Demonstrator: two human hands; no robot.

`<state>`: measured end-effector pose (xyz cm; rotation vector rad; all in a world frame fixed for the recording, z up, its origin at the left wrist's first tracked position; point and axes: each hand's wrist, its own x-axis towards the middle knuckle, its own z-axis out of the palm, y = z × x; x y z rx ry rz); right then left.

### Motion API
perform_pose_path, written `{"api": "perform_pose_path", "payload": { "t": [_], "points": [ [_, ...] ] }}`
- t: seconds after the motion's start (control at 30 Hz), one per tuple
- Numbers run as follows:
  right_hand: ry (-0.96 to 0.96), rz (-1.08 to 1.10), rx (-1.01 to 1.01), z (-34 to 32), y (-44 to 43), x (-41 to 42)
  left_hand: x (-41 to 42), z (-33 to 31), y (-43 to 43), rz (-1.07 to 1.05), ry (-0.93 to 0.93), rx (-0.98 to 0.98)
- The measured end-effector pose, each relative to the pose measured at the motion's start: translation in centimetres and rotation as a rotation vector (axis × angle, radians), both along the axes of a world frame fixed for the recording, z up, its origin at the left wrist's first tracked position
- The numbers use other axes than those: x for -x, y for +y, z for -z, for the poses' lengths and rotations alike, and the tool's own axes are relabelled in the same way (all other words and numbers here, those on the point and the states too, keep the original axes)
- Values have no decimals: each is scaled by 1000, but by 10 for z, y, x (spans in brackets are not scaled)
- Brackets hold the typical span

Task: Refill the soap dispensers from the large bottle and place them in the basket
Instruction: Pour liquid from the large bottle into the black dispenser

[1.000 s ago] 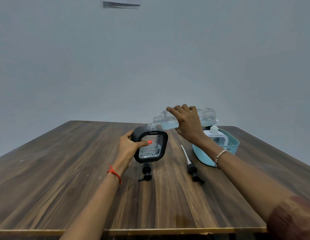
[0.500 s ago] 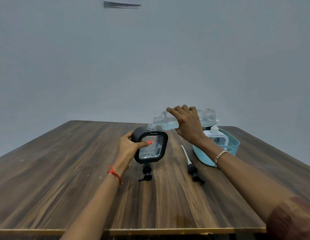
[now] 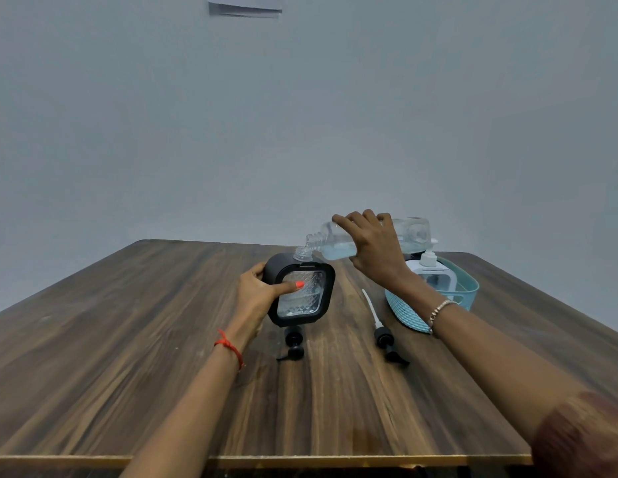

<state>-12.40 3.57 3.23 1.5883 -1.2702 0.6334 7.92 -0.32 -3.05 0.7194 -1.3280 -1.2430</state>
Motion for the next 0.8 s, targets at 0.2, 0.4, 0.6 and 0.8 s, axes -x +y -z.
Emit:
{"api": "perform_pose_path", "payload": {
  "t": [0.2, 0.4, 0.6, 0.8],
  "points": [
    [-1, -4, 1, 1, -2, -1, -1, 1, 0, 1, 10, -4],
    [-8, -13, -10, 2, -2, -2, -2, 2, 0, -1, 14, -10],
    [-26, -16, -23, 5, -5, -3, -4, 5, -1, -3, 20, -11],
    [-19, -20, -22, 6, -7, -4, -4, 7, -3, 3, 34, -16]
  ]
}}
